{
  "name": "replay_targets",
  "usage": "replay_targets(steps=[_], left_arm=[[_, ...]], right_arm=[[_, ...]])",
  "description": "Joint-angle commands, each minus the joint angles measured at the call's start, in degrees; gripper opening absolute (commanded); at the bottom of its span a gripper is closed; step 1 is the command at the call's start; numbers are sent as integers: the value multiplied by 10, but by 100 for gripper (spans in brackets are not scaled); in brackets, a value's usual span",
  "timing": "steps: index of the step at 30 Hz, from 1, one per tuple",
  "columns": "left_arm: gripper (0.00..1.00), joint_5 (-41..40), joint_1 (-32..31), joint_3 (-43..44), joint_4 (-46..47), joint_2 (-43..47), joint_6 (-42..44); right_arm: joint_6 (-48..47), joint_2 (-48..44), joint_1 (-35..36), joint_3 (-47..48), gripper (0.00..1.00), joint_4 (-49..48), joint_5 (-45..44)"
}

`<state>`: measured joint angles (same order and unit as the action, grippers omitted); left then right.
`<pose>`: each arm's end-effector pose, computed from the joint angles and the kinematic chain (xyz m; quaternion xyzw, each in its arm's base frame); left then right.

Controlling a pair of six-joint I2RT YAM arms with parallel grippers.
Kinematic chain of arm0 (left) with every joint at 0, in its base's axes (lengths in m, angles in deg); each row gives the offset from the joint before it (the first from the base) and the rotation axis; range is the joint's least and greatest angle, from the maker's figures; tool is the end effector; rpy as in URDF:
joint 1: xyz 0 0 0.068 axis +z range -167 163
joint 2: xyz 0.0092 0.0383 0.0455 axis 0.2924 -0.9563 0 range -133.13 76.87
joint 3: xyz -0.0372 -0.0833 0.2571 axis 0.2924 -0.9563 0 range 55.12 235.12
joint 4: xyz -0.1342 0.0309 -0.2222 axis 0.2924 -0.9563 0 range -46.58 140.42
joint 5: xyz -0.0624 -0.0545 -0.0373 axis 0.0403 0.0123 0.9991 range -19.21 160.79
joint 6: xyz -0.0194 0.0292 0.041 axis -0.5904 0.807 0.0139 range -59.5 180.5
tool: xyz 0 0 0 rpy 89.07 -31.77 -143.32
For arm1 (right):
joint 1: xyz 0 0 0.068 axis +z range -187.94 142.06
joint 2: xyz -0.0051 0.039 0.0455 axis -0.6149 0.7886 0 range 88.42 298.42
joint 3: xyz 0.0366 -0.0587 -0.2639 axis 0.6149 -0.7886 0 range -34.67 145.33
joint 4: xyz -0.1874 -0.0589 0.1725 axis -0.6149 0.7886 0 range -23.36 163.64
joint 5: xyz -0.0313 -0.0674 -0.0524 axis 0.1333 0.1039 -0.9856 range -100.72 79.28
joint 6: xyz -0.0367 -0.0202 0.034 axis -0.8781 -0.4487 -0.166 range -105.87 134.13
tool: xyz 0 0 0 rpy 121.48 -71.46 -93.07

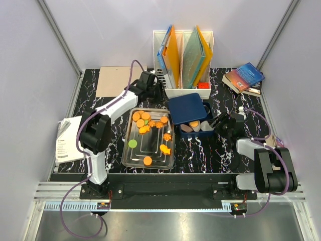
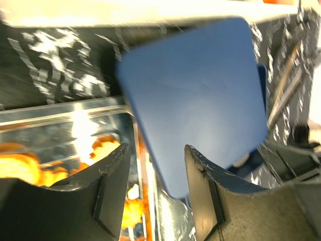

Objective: Pack the cookies

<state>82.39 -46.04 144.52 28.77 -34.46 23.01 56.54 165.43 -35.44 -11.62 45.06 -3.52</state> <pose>0.3851 -0.2220 0.2485 -0.0277 0.9148 -0.2927 0.2769 0.2451 0.0152 0.1493 0.2699 0.8323 0.2346 0.4234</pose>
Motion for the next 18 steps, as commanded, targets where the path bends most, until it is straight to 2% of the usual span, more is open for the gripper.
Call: replay_targets(steps=[1, 7, 12, 18], left_arm=[[51, -41, 11, 2, -4, -5, 0], [53, -5, 13, 47, 3, -56, -2], [61, 14, 14, 47, 45, -70, -9], [62, 23, 26, 44, 85, -81, -25]], right_arm=[[2, -9, -3, 15, 67, -22, 11], [3, -5, -3, 17, 66, -25, 19], [7, 2, -3, 16, 67, -33, 24], [13, 10, -2, 16, 67, -43, 33]])
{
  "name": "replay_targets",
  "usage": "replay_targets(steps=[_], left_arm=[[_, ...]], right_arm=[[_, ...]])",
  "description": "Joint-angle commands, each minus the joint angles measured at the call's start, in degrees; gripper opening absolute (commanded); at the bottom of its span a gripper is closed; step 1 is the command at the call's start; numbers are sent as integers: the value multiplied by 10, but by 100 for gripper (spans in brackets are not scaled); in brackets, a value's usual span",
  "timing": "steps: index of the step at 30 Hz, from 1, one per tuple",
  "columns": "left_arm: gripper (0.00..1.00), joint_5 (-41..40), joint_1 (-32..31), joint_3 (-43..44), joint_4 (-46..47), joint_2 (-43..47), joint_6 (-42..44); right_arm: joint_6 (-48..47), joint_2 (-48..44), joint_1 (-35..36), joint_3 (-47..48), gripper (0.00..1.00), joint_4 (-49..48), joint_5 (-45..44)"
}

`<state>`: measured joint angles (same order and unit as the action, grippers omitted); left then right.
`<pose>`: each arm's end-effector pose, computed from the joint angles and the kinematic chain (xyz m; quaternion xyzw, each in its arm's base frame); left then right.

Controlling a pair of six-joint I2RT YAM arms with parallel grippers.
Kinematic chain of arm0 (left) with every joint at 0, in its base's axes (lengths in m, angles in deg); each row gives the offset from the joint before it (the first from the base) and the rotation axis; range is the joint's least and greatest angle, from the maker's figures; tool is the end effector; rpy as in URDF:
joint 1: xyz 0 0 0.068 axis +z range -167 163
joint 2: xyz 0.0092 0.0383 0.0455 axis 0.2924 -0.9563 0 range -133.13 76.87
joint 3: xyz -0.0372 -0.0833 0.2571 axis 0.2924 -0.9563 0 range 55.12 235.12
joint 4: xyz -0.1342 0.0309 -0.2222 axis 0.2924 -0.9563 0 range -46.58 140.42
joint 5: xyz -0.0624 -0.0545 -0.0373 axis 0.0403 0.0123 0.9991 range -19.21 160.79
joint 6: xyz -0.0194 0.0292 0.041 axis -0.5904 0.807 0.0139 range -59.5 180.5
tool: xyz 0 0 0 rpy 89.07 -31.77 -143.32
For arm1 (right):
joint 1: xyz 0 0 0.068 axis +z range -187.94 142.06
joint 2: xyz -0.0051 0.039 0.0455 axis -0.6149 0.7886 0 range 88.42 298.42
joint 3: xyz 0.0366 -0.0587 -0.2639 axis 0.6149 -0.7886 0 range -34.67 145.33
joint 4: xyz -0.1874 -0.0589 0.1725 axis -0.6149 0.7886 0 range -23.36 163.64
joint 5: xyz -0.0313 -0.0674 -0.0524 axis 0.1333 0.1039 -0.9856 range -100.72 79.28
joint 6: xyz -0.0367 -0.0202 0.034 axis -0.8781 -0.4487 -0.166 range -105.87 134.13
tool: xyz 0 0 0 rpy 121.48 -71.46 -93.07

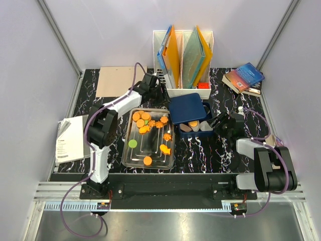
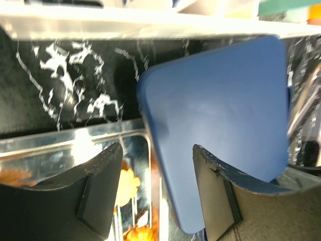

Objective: Pack the cookies

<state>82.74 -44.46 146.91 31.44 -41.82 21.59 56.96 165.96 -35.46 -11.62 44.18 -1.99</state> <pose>0.4119 -0.2223 0.2096 -0.0531 0.9211 -0.2852 0.2598 0.2462 0.0161 0.1487 0.2661 0.8314 0.2476 0.4202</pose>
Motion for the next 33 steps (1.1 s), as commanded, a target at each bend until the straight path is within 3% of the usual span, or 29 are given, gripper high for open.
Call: replay_targets(steps=[1, 8, 20, 33], left_arm=[[62, 21, 10, 19, 63, -11, -13], [62, 67, 10, -50, 188, -9, -62], [61, 104, 10, -129, 305, -15, -116], [41, 178, 9, -164, 370, -22, -132]], right_arm=[[8, 6, -2, 15, 67, -35, 17], [13, 18, -3, 11, 67, -50, 24], [16, 26, -3, 9, 67, -61, 30], [17, 27, -3, 6, 67, -65, 31]])
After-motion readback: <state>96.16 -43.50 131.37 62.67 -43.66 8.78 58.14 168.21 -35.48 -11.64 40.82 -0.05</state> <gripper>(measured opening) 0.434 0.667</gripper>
